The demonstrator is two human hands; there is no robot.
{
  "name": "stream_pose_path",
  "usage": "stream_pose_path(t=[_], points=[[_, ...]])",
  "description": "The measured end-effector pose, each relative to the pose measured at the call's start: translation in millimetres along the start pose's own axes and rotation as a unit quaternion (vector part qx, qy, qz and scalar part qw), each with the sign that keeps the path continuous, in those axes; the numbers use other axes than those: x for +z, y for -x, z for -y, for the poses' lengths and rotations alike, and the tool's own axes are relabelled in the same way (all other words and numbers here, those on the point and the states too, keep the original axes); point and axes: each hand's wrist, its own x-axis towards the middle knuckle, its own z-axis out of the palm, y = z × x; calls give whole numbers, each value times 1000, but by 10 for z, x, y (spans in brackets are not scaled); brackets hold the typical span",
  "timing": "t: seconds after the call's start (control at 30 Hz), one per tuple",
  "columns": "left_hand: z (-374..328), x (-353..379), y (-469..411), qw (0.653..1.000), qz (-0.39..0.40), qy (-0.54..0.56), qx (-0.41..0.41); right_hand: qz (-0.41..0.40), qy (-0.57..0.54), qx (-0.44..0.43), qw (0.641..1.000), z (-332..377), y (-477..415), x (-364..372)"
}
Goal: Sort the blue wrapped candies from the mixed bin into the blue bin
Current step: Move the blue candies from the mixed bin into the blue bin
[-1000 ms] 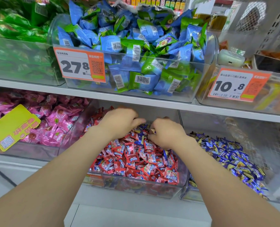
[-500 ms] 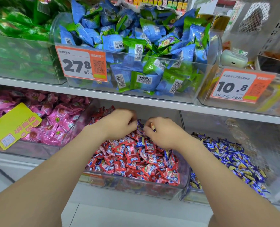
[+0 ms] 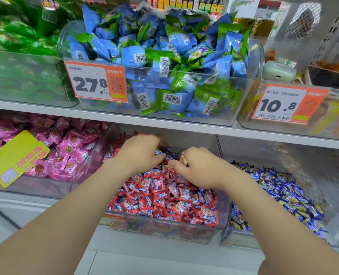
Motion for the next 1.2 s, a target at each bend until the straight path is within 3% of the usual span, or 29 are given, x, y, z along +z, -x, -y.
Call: stream_pose_path(t=[0.3,0.63,0.77,0.87,1.07,1.2], points=[[-146,210,-365,975,212,-53,46,-38,-56,11,998,-90,297,-64],[-15,155,-189,993,111,13,26,-69,-47,33,996,-108,203,-115],[35,-4,-60,995,65,76,8,-15,-59,53,997,-171,79,-43],[50,-98,30,994,42,105,4,-18,-64,67,995,-181,-29,1],[89,-46,55,996,47,76,-13,-33,24,95,995,-184,-330,88],[122,-16,41,999,44,28,-6,54,89,78,991,-145,-395,160]])
